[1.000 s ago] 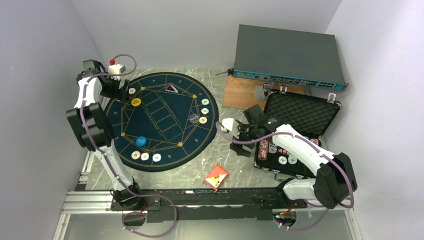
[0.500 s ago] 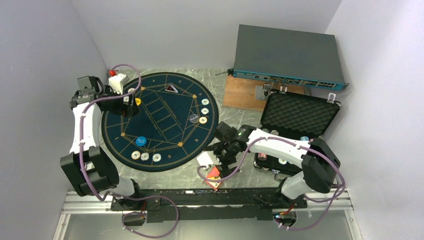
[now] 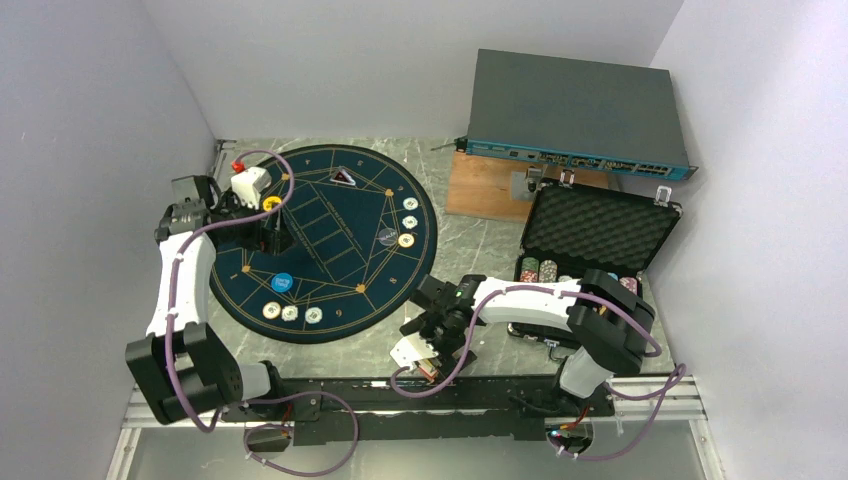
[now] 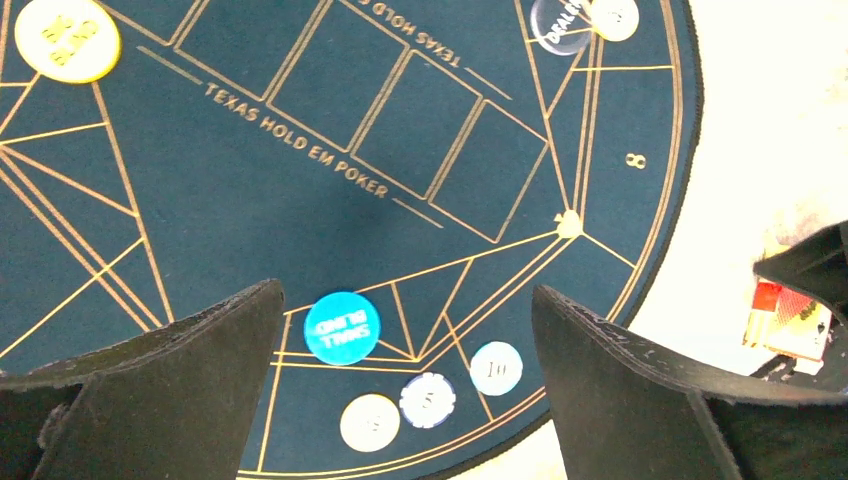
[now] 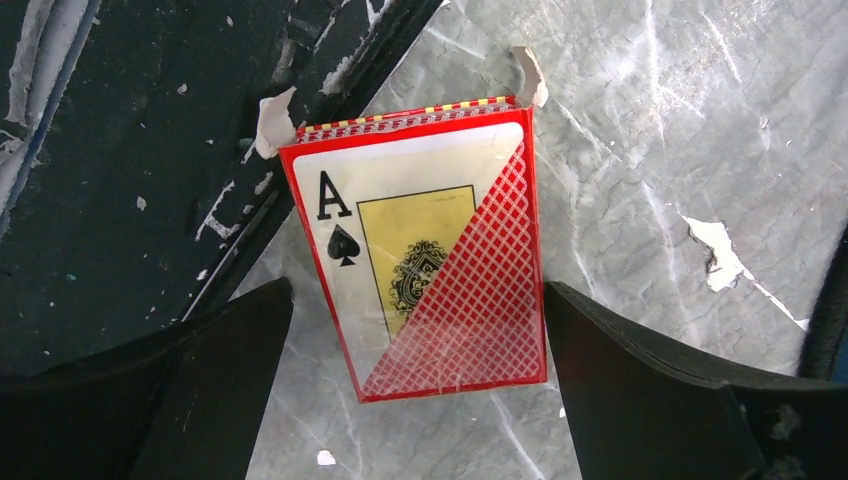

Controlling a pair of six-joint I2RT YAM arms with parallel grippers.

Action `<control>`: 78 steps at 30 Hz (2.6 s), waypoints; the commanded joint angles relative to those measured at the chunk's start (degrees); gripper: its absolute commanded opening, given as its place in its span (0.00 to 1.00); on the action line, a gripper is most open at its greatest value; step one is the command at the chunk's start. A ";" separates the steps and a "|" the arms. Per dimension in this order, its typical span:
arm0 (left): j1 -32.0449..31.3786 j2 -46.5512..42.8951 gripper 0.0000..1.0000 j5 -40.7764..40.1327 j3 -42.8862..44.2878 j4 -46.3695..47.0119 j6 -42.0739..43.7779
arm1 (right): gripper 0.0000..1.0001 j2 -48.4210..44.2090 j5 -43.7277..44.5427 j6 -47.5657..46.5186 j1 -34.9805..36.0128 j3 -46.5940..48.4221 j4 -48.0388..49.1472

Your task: Distribute texas hold em gaming equipment

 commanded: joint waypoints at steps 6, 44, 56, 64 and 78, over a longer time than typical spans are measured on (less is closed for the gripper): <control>-4.64 -4.93 0.99 1.43 -4.42 6.30 -5.44 | 0.86 1.40 2.47 2.24 0.22 -2.01 5.31; -40.45 34.08 0.86 32.68 -31.52 136.99 -108.33 | 0.10 0.47 14.42 33.37 -12.30 26.93 -13.29; -41.77 26.58 0.80 27.12 -31.34 111.48 -94.55 | 0.03 -1.04 16.58 33.46 -11.25 32.68 -15.36; -42.31 20.46 0.81 22.32 -31.45 96.95 -82.03 | 0.03 -2.91 17.94 33.35 -10.48 32.01 -16.16; -46.74 33.03 0.15 24.34 -27.67 138.31 -112.47 | 0.41 -8.36 16.63 35.13 -11.38 30.12 -11.43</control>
